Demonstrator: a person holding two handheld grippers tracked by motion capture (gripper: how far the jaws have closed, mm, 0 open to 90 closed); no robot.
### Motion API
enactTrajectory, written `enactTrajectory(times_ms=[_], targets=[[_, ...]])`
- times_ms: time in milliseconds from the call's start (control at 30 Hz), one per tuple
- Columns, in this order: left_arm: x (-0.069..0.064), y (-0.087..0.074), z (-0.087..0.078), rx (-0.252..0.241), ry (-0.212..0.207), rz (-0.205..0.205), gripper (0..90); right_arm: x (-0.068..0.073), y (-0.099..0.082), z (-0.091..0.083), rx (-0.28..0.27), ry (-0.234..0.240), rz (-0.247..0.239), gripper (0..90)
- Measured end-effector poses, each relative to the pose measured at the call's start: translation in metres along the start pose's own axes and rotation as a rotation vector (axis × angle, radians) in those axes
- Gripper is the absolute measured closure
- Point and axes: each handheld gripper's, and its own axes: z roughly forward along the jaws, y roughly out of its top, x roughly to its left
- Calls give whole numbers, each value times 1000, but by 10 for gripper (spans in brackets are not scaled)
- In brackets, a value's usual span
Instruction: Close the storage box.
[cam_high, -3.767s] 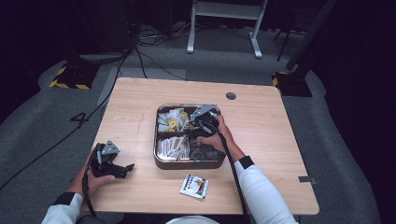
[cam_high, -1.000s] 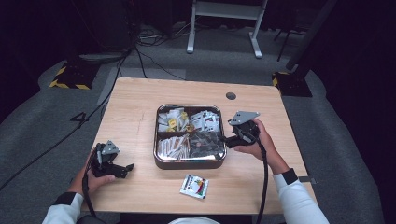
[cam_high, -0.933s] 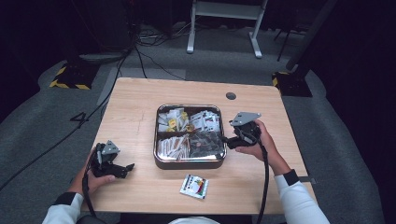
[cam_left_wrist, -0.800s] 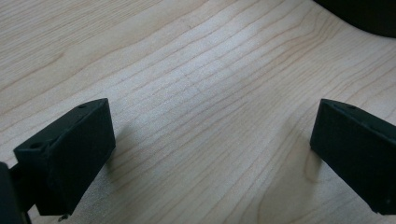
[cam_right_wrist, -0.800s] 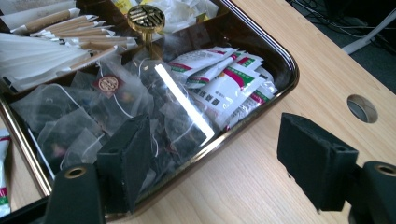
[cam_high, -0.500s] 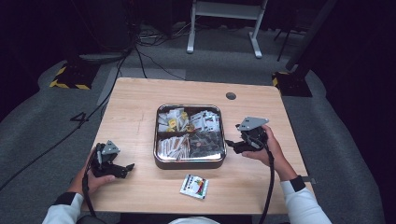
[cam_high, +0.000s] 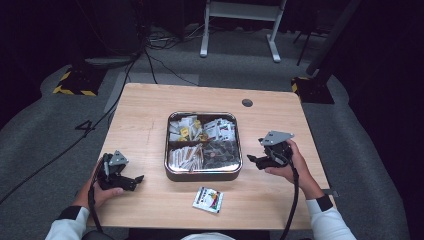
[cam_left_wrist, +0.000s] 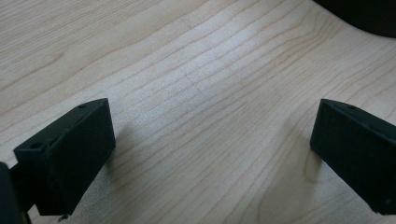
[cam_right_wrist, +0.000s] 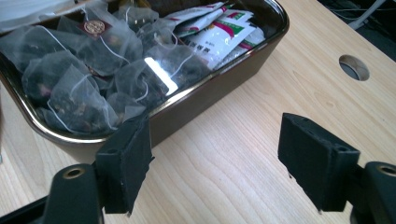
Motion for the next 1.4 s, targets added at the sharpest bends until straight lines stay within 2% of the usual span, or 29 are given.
enactTrajectory(times_ms=[533, 1133, 1400], targets=[[0, 0, 0, 0, 0, 0, 2, -5, -30, 2, 60, -19, 26, 251], [0, 0, 0, 0, 0, 0, 2, -14, -71, -6, 78, -50, 90, 241], [0, 0, 0, 1, 0, 1, 2, -15, -91, -9, 78, -44, 127, 239]])
